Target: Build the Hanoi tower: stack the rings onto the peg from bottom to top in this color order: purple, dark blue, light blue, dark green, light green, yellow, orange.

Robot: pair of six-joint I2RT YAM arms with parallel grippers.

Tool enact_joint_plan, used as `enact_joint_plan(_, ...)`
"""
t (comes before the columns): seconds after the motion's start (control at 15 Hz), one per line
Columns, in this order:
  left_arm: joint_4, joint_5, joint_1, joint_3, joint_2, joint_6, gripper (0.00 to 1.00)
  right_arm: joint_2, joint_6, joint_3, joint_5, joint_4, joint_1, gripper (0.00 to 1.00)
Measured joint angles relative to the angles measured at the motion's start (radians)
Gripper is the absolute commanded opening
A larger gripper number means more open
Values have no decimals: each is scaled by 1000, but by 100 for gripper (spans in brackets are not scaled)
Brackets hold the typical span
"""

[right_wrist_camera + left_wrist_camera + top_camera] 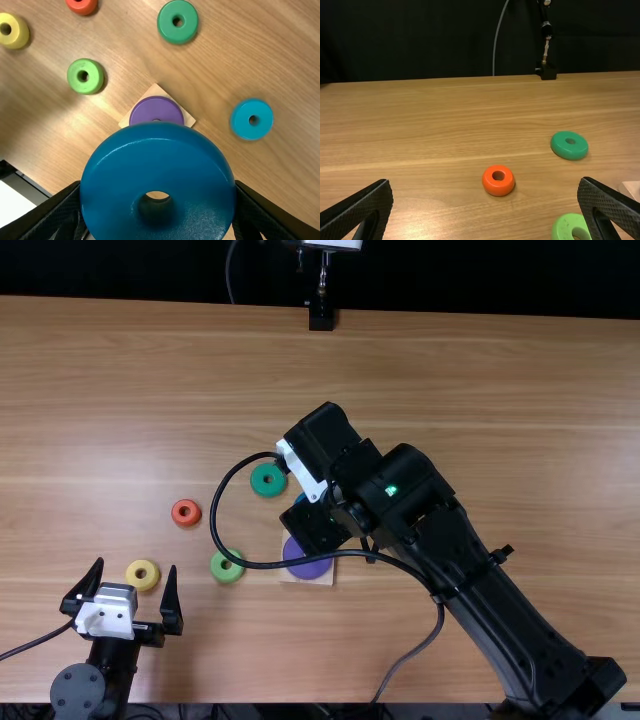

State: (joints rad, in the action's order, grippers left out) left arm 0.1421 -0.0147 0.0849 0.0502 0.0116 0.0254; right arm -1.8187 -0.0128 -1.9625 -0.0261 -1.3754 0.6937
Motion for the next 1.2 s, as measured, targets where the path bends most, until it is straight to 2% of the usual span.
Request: enact_joint_plan(1.2,-1,0,0,0,0,0,100,0,11,35,0,2,13,0)
